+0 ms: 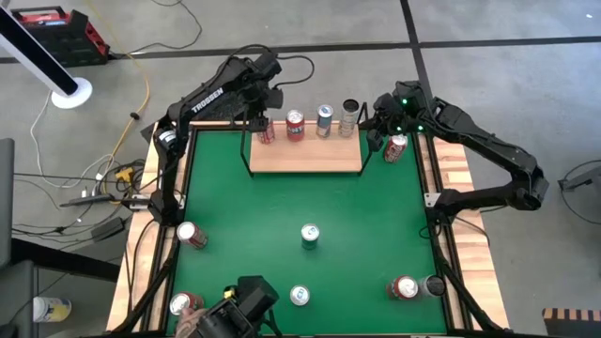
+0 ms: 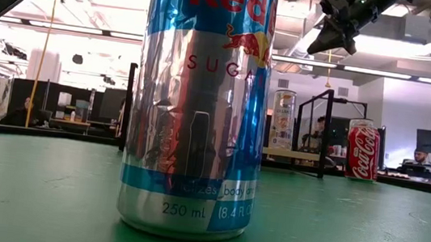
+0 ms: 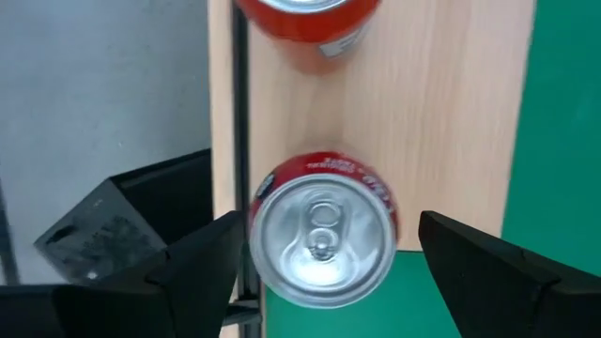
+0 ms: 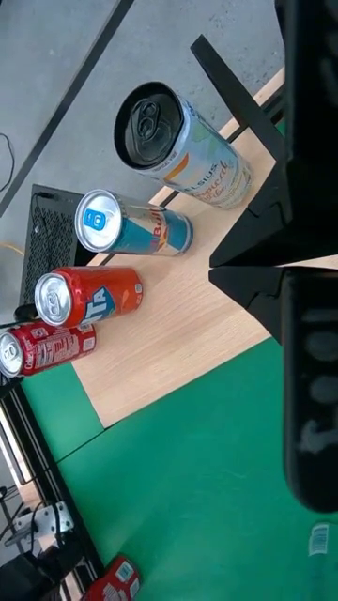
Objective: Place canned beverage on shelf
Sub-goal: Put the top left red soda can on the shelf
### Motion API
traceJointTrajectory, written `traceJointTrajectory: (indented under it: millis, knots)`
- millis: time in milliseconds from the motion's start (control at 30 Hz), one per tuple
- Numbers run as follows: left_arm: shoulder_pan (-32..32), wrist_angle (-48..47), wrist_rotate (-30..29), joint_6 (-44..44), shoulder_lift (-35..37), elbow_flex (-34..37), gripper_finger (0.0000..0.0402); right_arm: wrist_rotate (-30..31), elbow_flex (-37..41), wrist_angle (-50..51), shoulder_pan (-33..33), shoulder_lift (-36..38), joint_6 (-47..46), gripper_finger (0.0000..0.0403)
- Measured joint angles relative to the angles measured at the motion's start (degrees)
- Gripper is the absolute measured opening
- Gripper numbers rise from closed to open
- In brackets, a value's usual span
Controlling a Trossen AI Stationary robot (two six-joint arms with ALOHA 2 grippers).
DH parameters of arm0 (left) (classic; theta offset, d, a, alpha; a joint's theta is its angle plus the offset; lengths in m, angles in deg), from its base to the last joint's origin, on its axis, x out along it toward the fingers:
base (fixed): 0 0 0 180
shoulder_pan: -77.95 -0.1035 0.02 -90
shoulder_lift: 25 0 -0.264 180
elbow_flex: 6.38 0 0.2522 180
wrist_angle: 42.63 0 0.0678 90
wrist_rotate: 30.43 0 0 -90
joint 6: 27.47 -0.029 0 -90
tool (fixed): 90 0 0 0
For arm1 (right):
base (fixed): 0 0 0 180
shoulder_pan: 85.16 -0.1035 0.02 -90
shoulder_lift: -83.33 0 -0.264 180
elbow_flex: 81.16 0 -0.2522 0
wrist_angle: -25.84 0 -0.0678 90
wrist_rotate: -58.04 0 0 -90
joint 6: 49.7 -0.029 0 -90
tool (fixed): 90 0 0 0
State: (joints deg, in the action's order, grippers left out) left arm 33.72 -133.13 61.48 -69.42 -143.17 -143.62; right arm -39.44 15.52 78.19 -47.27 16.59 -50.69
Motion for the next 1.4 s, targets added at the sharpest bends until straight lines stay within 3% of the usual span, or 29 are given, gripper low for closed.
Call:
traceJointTrajectory:
  millis: [1133, 1400]
  knots:
    - [-2.2, 1.1, 5.4, -1.1, 0.0, 1.5, 0.0306, -0.3, 0.0, 0.0, 0.0, 0.0, 1.1, 0.0025]
    - [-1.6, 2.2, 0.3, 0.0, 0.4, 7.3, 0.0306, -0.3, 0.0, 0.0, 0.0, 0.0, 1.4, 0.0025]
